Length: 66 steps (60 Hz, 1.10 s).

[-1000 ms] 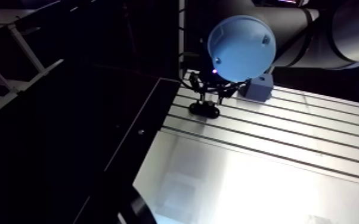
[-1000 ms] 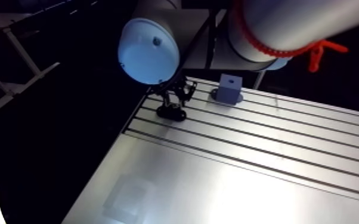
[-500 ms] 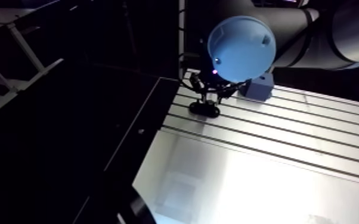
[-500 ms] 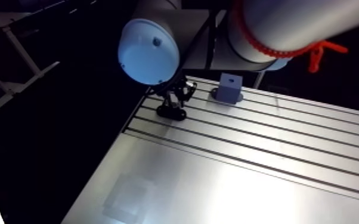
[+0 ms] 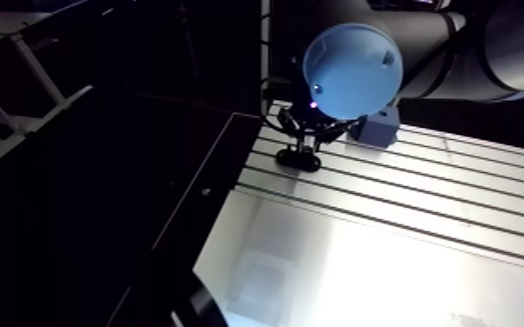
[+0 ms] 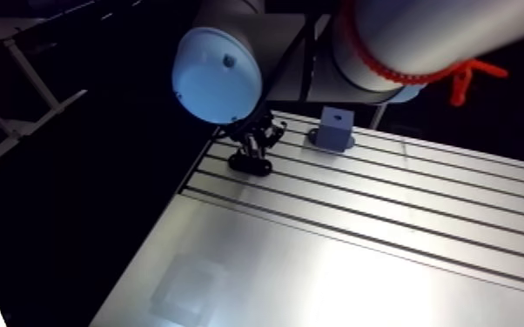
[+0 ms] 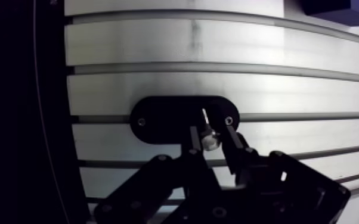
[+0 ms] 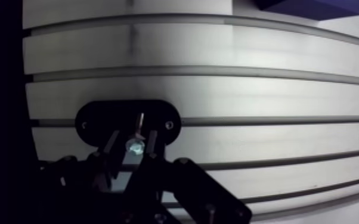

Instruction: Pick up the M10 bolt and insert it into the hex recess until seated.

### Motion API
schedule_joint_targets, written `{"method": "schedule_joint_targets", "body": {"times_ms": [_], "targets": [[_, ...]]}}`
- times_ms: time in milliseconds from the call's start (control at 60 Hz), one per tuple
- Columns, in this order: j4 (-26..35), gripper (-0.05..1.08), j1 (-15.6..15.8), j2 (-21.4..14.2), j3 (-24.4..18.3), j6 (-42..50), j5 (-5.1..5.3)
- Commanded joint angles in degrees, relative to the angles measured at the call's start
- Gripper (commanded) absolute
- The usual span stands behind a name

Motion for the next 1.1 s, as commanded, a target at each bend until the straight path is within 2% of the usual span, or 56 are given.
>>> {"method": "schedule_joint_targets", "body": {"times_ms": [17, 750, 1100], "targets": [[0.0, 0.69, 0.0, 0.07, 0.0, -0.08, 0.01], [-0.08, 0.74, 0.0, 0.44, -0.16, -0.44, 0.01], [0.0, 0.77, -0.09, -0.5, -0.51, -0.62, 0.27]]}}
